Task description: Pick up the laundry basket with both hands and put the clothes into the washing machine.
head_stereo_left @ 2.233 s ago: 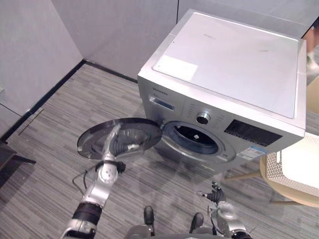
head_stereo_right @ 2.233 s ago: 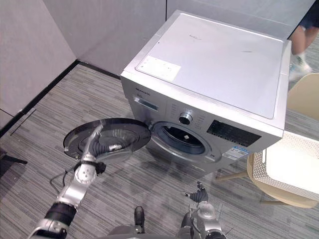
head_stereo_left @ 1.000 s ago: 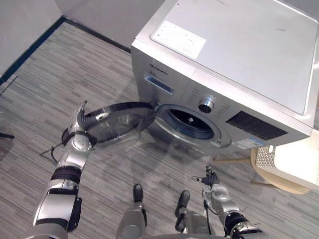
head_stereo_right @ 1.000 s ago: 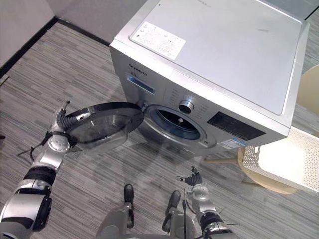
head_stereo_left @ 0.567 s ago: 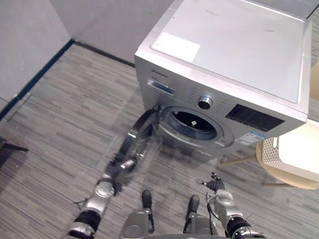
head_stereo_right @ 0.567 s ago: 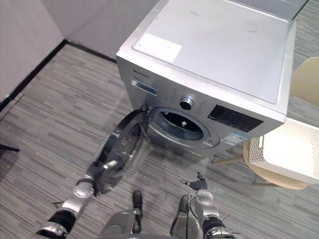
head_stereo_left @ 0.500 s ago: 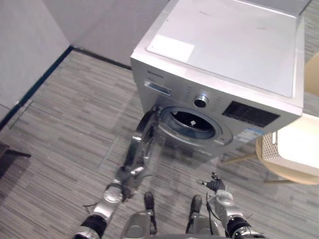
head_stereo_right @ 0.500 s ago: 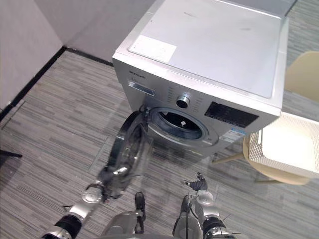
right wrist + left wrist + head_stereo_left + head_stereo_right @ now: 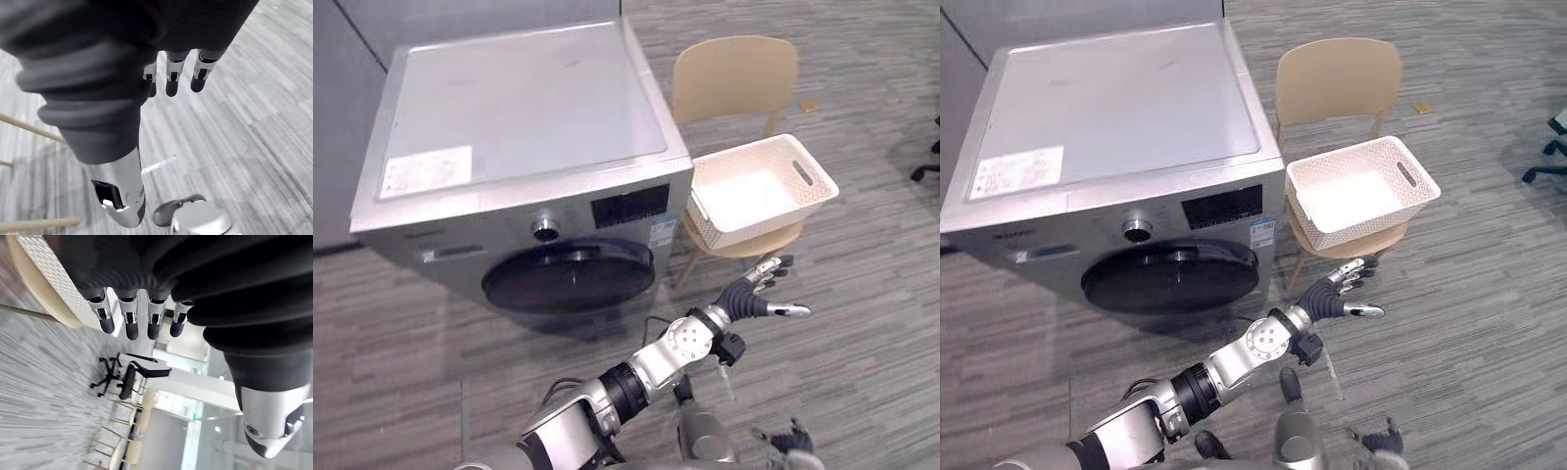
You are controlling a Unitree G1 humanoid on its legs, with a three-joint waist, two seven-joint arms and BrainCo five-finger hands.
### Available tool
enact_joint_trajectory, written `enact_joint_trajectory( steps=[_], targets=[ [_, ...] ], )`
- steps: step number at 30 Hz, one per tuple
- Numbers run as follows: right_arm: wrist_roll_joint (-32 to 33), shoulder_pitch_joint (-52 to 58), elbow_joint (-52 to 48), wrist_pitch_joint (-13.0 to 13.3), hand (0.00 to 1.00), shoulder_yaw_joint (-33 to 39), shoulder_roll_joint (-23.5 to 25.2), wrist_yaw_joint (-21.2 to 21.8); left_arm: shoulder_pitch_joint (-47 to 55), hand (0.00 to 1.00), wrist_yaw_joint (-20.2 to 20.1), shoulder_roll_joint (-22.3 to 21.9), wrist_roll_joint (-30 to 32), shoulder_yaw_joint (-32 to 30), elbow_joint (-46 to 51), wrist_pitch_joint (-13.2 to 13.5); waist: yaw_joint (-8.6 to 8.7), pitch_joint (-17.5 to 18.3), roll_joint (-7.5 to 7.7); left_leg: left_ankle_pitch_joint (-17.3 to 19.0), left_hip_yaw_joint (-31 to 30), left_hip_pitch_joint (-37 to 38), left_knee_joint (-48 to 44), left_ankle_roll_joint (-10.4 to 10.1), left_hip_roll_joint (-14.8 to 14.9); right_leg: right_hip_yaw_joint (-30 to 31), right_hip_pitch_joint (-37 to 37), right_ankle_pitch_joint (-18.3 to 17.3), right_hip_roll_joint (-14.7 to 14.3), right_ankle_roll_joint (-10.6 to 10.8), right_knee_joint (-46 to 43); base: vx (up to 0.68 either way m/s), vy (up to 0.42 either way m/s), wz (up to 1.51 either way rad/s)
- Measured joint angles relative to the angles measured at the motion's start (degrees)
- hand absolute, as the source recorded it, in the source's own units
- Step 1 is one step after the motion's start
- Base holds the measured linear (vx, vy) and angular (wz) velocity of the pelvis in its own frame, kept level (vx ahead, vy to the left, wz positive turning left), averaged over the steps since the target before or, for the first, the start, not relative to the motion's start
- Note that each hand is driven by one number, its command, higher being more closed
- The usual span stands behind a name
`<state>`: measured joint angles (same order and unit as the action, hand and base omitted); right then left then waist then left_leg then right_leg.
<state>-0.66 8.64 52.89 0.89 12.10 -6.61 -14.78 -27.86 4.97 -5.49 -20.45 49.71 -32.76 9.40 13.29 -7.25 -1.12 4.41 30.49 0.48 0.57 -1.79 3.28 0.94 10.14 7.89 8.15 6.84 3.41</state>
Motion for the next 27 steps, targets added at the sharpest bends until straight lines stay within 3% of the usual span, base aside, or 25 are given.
enact_joint_trajectory(
  steps=[3, 6, 7, 8, 11, 15, 18, 20, 27],
  targets=[
    [0.2, -2.1, 1.7, 0.0, 0.00, -0.2, 1.8, 0.3, 5.6, 0.00, 0.0, 3.1, 2.5, -4.7, -4.7, -2.1, -0.20, 0.0, -0.89, -0.2, -3.3, 0.6, -0.8, -0.3, 0.8, -3.7, -3.1, 0.0, -0.5, 0.0, 1.0, 0.09, -0.086, 0.51],
    [0.9, -5.2, 2.2, 0.4, 0.00, -1.2, 2.4, 0.8, 11.4, 0.00, 0.1, 6.7, 6.7, -9.8, -5.4, -3.4, -2.13, 0.1, -1.13, -0.2, -6.4, 0.4, -1.3, -0.4, 0.8, -7.0, -5.6, 0.0, 0.1, -0.1, 2.1, 0.00, -0.053, 0.59],
    [1.2, -6.2, 2.3, 0.6, 0.00, -1.7, 2.5, 1.0, 14.1, 0.00, 0.2, 7.9, 8.1, -12.6, -5.6, -3.6, -3.51, 0.1, -1.17, -0.3, -7.7, 0.4, -1.6, -0.3, 0.8, -8.5, -6.4, -0.1, 0.3, -0.1, 2.2, -0.06, -0.036, 0.61],
    [1.9, -6.9, 2.4, 0.8, 0.00, -2.7, 2.5, 1.1, 16.9, 0.00, 0.2, 9.1, 10.2, -15.7, -6.0, -3.9, -4.72, 0.2, -1.05, -0.3, -9.0, 0.4, -1.8, -0.3, 0.7, -9.7, -7.3, -0.3, 0.5, -0.5, 2.2, -0.07, -0.041, 0.65],
    [2.9, -8.0, 2.5, 1.2, 0.00, -4.6, 3.9, 1.4, 24.2, 0.00, 0.6, 12.1, 13.8, -24.5, -8.2, -4.4, -5.76, 0.2, -0.53, -0.6, -12.8, 0.2, -2.3, -0.2, 0.2, -13.9, -9.6, -1.6, 1.4, -0.4, 2.2, -0.05, -0.037, 0.66],
    [3.4, -7.2, 2.6, 1.4, 0.00, -5.9, 4.4, 2.9, 30.1, 0.00, 0.5, 15.3, 13.9, -32.7, -8.7, -5.0, -7.90, 0.6, 0.36, -1.8, -17.1, -1.1, -1.1, -0.1, -0.8, -18.9, -10.9, -3.0, 2.0, 0.3, 2.2, -0.03, -0.025, 0.61],
    [3.4, -6.7, 2.6, 1.4, 0.00, -5.9, 4.4, 3.9, 33.9, 0.00, 0.0, 16.2, 12.5, -37.3, -8.7, -4.9, -8.28, 1.1, 1.47, -2.8, -20.6, -1.6, -0.4, 0.1, -1.2, -22.6, -12.4, -3.9, 2.1, 0.3, 2.2, 0.03, -0.027, 0.74],
    [3.4, -5.7, 2.4, 1.8, 0.00, -5.9, 4.3, 3.9, 35.8, 0.00, 0.0, 16.4, 11.9, -39.5, -9.0, -4.9, -9.60, 1.7, 2.31, -3.0, -22.3, -1.5, -0.4, 0.1, -1.3, -24.2, -13.3, -4.5, 2.1, 0.4, 2.2, 0.06, -0.022, 0.41],
    [3.3, -5.4, 2.1, 3.2, 0.00, -5.7, 2.6, 6.2, 36.6, 0.00, 0.0, 15.1, 12.2, -42.2, -12.9, -4.5, -10.69, 1.9, 2.27, -3.4, -23.8, -0.3, 1.1, -0.3, -1.5, -25.6, -14.7, -5.5, 1.9, 0.1, 2.2, 0.04, -0.019, 0.11]
  ],
)
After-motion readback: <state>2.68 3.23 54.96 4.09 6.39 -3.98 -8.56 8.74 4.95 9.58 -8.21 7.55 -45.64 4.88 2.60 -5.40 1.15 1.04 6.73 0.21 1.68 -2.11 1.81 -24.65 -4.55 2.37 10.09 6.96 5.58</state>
